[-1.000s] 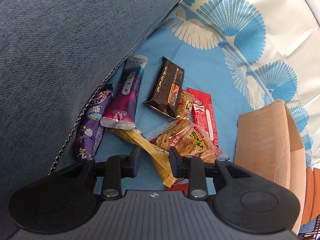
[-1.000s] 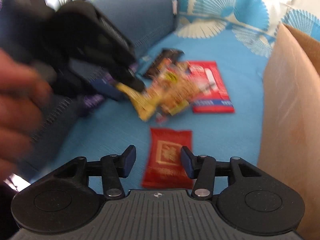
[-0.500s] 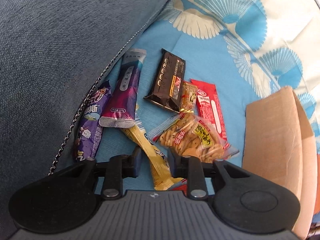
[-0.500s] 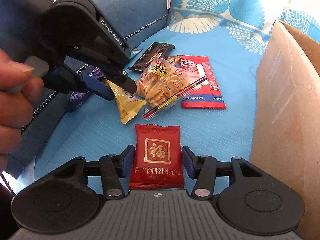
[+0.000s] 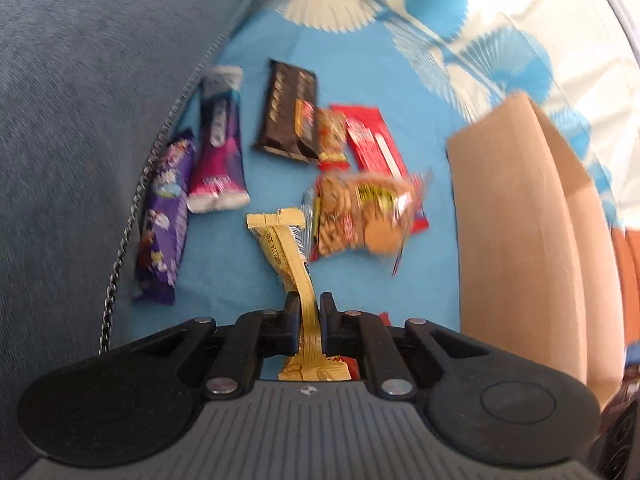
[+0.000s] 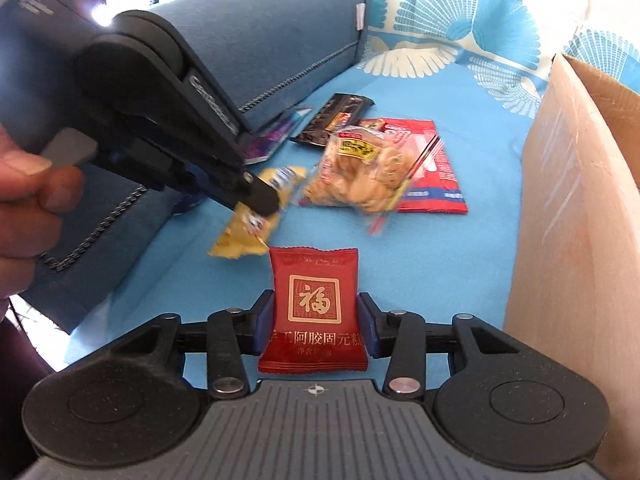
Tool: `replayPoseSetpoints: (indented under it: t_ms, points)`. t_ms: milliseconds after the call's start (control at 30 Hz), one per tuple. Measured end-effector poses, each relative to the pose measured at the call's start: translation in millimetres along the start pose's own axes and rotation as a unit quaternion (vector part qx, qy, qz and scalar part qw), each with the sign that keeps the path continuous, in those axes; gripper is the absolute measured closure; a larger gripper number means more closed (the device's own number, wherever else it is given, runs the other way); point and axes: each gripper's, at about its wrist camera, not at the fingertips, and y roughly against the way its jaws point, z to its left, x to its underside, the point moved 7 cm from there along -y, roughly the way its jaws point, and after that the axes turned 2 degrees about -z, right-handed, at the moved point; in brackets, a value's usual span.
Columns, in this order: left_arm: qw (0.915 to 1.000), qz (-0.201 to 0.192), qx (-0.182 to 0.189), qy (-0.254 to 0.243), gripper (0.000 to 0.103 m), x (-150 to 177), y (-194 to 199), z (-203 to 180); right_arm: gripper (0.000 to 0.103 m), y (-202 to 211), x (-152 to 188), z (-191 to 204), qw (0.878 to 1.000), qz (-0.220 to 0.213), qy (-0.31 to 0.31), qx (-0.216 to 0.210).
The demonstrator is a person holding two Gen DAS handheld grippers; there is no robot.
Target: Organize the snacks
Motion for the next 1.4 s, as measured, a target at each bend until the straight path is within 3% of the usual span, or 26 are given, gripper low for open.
replayPoseSetpoints:
  t_ms: [267, 433, 1000, 1400]
  points:
    - [0.9991, 0.006, -0.041, 0.001, 0.083, 2.8, -6.2, 3.6, 0.053, -2.4, 10.0, -4.8, 0.999, 0.031, -0.017, 0.010]
    - [0.9978, 0.016, -0.059, -0.024, 0.075, 2.0, -14.9, -2.1, 0.052, -4.2, 11.3, -3.9, 0.999, 0.031, -0.012, 0.008]
    - [0.9962, 0.018, -0.070, -0.048, 0.076, 4.5, -21.6, -8.2, 0.050, -6.0, 10.6, -6.7, 0.999, 0.031, -0.012, 0.009]
    - [0.9961, 0.014, -0.071, -0.050, 0.089, 4.4, -22.4, -8.1, 0.054, -3.9, 9.9, -6.2, 0.999, 0.028, -0.009, 0.015]
